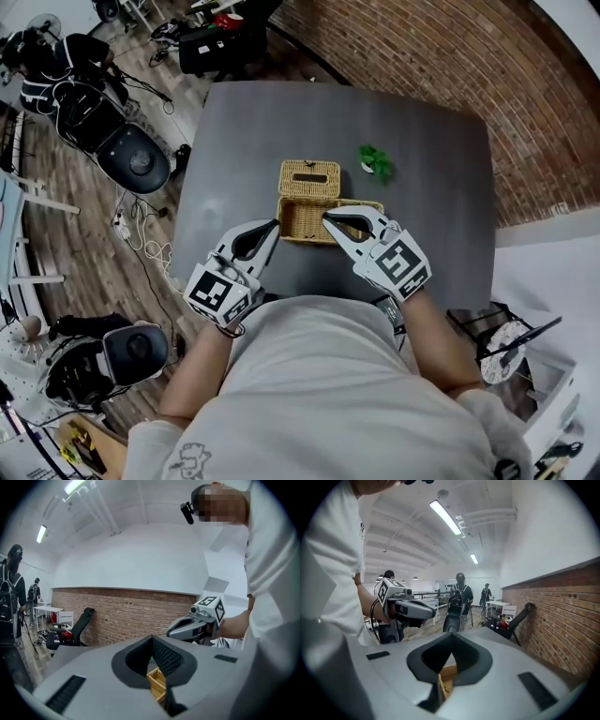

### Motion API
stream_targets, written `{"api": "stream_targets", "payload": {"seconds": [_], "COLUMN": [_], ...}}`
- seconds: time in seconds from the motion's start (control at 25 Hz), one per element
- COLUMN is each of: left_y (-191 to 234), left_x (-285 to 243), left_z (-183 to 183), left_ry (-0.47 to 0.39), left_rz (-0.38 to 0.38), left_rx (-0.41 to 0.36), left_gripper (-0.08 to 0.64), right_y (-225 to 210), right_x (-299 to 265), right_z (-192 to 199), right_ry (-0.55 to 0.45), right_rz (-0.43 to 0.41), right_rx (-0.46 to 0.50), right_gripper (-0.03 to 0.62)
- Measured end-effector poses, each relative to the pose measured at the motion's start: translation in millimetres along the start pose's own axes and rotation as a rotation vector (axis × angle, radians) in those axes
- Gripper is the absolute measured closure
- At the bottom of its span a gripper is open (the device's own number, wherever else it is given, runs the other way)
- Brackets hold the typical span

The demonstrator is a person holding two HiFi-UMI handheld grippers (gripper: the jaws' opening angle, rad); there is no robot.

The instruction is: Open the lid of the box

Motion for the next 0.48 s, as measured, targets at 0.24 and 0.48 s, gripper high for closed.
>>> {"api": "stream_targets", "payload": {"seconds": [0.24,0.48], "left_y": [7,7], "left_x": [30,79], "left_z": [-12,-12], "left_ry": [-0.020,-0.034], "left_rz": [0.033,0.107], "left_rx": [-0.011,-0.038], "left_gripper": [0.549,0.549], "right_y": [36,76], "right_x": [-7,-18], "right_z": [-12,-22], "right_ry": [-0.030,-0.060], "right_rz": [0.023,0.090], "right_rx": [-0.014,-0.014], "right_gripper": [0.586,0.586]}}
Point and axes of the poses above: the fingertips, and each gripper's own axes: x backward along the fingers, y to its left, z out of its underside, the point moved 3 cm from there along x, backward along the fingers, and after that the axes turned 6 degrees about -x, right-handed, at the moved point
